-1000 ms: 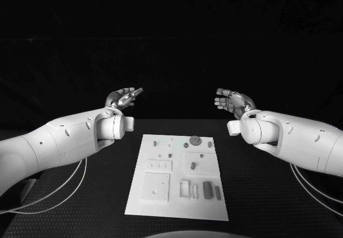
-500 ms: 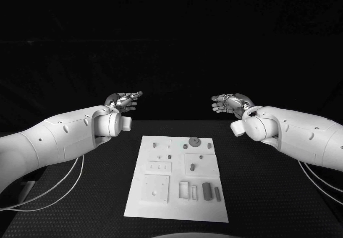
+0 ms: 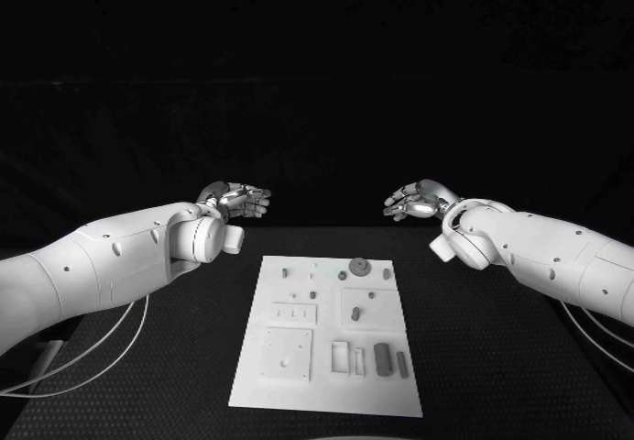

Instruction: Assemble the parts on the task board

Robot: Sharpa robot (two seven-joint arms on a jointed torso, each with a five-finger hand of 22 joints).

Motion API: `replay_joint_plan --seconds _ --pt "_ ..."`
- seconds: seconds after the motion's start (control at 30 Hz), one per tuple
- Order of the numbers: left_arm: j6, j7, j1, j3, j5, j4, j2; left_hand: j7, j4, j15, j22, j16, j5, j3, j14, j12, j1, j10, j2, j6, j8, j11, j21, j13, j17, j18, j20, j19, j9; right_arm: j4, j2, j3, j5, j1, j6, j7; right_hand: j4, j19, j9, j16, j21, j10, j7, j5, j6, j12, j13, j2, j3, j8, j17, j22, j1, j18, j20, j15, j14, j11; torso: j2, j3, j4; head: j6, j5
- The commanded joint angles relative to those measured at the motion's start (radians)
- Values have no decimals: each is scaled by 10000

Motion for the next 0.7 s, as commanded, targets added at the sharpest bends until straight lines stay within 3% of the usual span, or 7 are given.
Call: replay_joint_plan --seconds 0.03,0.13,0.27,0.33,0.43,0.6,0.7 --pt "1464 88 13 5 -834 301 -155 -126 -389 -125 213 212 34 214 238 4 -211 367 158 402 -25 -129 206 104 127 13 -167 63 13 -102 105 4 -2827 -45 416 102 -251 1743 -69 563 499 1065 -69 73 1034 116 40 -116 142 197 358 -257 434 515 -118 -596 1484 -341 67 -8 6 129 -20" --pt "1871 315 13 5 -1063 590 -347 -121 -557 -130 191 215 7 325 224 -91 -345 404 176 439 -125 -127 249 124 140 -53 -235 45 5 -216 246 5 -3745 -50 389 147 -254 2378 -101 795 762 1321 -104 -22 1221 88 26 -230 137 183 568 -297 450 515 -325 -865 2047 -425 147 -13 35 223 -43" --pt "1886 489 14 6 -1076 1273 -651 94 -763 -13 142 -35 -169 414 -28 -515 -609 66 43 69 -492 80 181 33 33 -148 -212 -132 -103 -222 334 6 -5082 -76 283 121 -321 3187 -167 1062 1014 1623 -119 -56 1320 18 11 -446 -117 86 921 -374 394 515 -611 -1202 2724 -527 295 -10 86 346 -76" --pt "1920 589 15 6 -1075 1641 -816 197 -798 6 134 -96 -186 417 -33 -784 -765 -194 -72 -188 -697 207 177 -38 9 -149 -199 -154 -175 -211 376 7 -5692 -95 224 72 -349 3401 -188 1102 1050 1711 -126 -126 1356 -24 7 -504 -192 51 1052 -414 410 515 -687 -1279 2887 -552 359 -14 118 379 -107" --pt "1864 637 15 8 -1074 2133 -1048 131 -840 34 132 -172 -169 436 -53 -1297 -905 -868 -208 -651 -996 288 179 -206 -13 -144 -174 -184 -288 -168 429 8 -6413 -106 117 28 -391 3754 -212 1211 1164 1860 -140 -254 1404 -65 30 -597 -328 6 1290 -419 459 515 -819 -1414 3183 -605 510 -16 186 486 -169" --pt "1788 660 16 10 -1066 2644 -1277 203 -815 38 134 -191 -181 421 -48 -1343 -993 -864 -252 -674 -1019 354 185 -203 -16 -139 -168 -190 -293 -27 472 9 -7152 -126 88 -2 -415 3994 -242 1241 1234 1886 -218 -448 1415 -192 38 -719 -405 -62 1562 -419 607 515 -915 -1482 3380 -612 722 -21 273 576 -240" --pt "1767 678 16 12 -1065 2766 -1325 208 -798 39 134 -196 -183 417 -43 -1355 -1029 -855 -262 -674 -1023 358 187 -200 -16 -138 -166 -191 -293 34 510 10 -7539 -127 -10 -12 -413 4081 -252 1239 1261 1896 -238 -493 1423 -248 44 -763 -413 -88 1682 -415 679 515 -948 -1503 3458 -617 853 -44 319 605 -291"
